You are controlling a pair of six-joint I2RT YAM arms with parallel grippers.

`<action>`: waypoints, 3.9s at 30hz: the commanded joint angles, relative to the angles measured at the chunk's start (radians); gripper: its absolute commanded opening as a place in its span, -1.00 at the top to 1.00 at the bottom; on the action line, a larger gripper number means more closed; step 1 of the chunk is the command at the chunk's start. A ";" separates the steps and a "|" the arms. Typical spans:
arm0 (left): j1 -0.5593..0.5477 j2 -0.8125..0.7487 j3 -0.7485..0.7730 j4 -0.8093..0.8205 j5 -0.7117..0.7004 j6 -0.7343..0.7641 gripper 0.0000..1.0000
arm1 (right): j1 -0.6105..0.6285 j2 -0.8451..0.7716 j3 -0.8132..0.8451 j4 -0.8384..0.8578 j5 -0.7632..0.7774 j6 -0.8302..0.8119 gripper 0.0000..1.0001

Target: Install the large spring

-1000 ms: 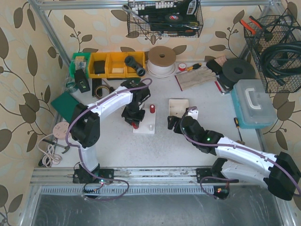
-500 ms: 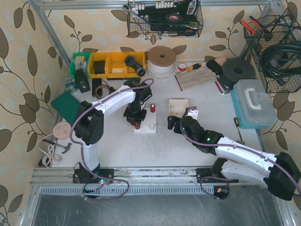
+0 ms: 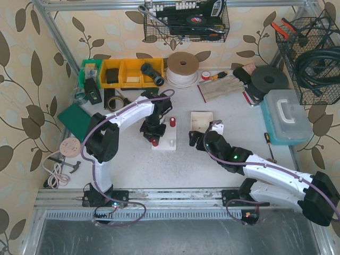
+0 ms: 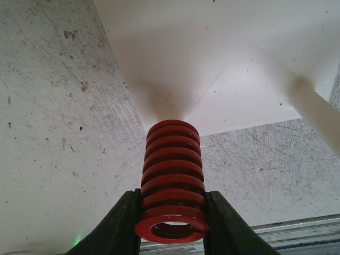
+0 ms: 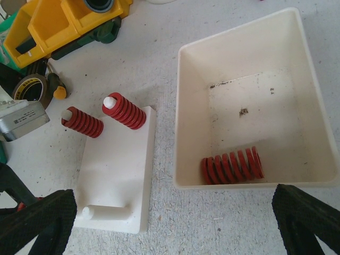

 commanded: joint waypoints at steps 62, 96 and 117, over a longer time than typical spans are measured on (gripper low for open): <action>0.011 -0.786 -0.661 0.840 0.008 -0.152 -0.57 | -0.424 0.253 0.379 -0.443 -0.588 -0.315 -0.77; 0.072 -0.863 -0.854 1.125 0.098 -0.189 -0.61 | -0.404 0.777 0.950 -0.784 -0.394 -0.997 -0.09; 0.099 -0.829 -0.854 1.142 0.137 -0.196 -0.61 | -0.491 0.810 0.987 -0.780 -0.271 -0.839 -0.45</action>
